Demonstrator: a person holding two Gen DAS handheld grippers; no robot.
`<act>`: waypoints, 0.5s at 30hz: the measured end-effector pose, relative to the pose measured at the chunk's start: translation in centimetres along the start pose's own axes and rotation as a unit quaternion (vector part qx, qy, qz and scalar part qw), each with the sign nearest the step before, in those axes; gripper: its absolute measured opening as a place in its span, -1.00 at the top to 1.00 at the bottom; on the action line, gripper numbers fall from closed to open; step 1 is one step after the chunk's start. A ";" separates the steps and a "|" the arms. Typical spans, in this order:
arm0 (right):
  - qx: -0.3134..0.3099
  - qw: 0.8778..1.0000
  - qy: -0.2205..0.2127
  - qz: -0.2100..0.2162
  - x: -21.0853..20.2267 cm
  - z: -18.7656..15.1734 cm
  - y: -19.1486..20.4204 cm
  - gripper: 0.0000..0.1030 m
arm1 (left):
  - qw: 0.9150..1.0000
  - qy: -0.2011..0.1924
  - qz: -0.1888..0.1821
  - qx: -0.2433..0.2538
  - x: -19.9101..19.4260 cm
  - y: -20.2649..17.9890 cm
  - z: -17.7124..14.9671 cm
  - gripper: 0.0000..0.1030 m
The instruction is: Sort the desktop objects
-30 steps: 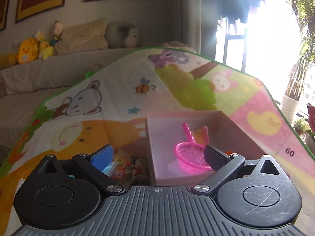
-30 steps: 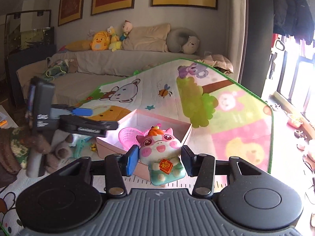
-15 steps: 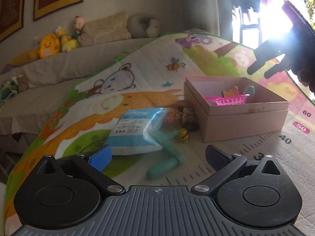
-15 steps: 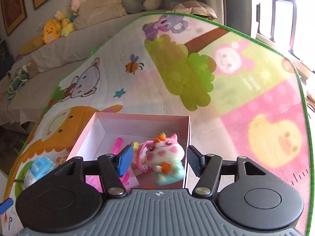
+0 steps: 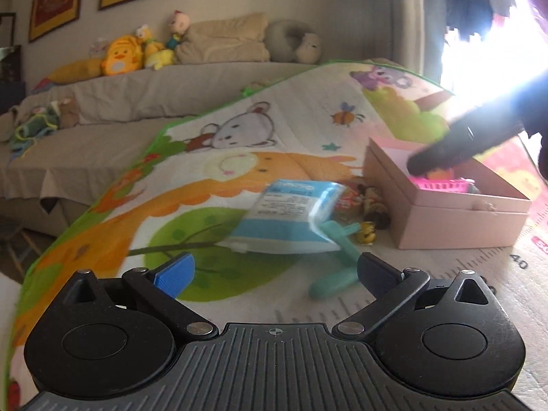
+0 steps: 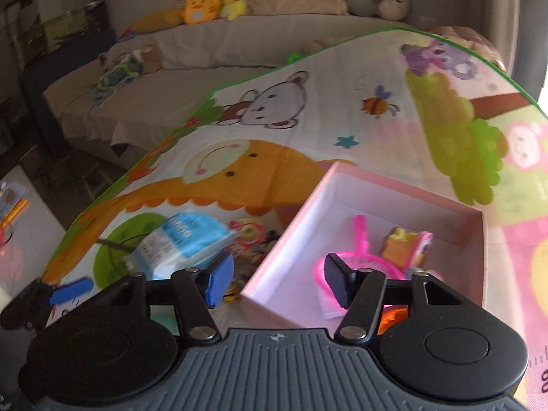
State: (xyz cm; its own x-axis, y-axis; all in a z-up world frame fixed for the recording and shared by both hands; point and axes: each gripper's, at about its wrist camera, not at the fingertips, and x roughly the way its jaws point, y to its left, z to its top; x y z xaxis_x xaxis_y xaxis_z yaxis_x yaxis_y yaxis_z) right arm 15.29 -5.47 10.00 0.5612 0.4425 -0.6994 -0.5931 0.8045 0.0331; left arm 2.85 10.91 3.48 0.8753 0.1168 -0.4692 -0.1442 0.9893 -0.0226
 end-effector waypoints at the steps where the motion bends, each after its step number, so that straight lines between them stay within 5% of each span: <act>1: -0.025 1.000 -0.002 0.009 0.3 -0.7 1.6 0.08 | 1.000 -0.003 0.013 -0.012 -0.3 0.9 0.1 -1.00; 5: -0.083 0.996 -0.003 0.020 2.6 -3.0 6.4 0.15 | 0.997 -0.004 0.039 -0.060 -1.0 4.2 0.8 -1.00; 9: -0.065 0.998 0.007 0.012 5.4 -4.0 6.8 0.25 | 0.997 0.001 0.041 -0.061 -1.2 4.5 1.0 -1.00; 13: -0.035 0.999 0.016 0.033 5.3 -4.3 5.0 0.81 | 0.999 0.007 0.008 -0.037 -0.9 3.0 1.1 -1.00; 15: -0.029 0.999 0.019 0.040 4.3 -5.1 4.2 0.82 | 1.000 0.008 -0.002 -0.023 -0.5 2.0 1.2 -1.00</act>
State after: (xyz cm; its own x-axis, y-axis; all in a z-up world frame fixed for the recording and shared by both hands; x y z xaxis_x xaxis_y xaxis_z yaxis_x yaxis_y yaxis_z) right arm 12.21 -2.20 3.50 0.4893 0.4879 -0.7228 -0.6685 0.7421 0.0485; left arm 2.70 12.96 4.75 0.8681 0.1105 -0.4839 -0.1616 0.9847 -0.0649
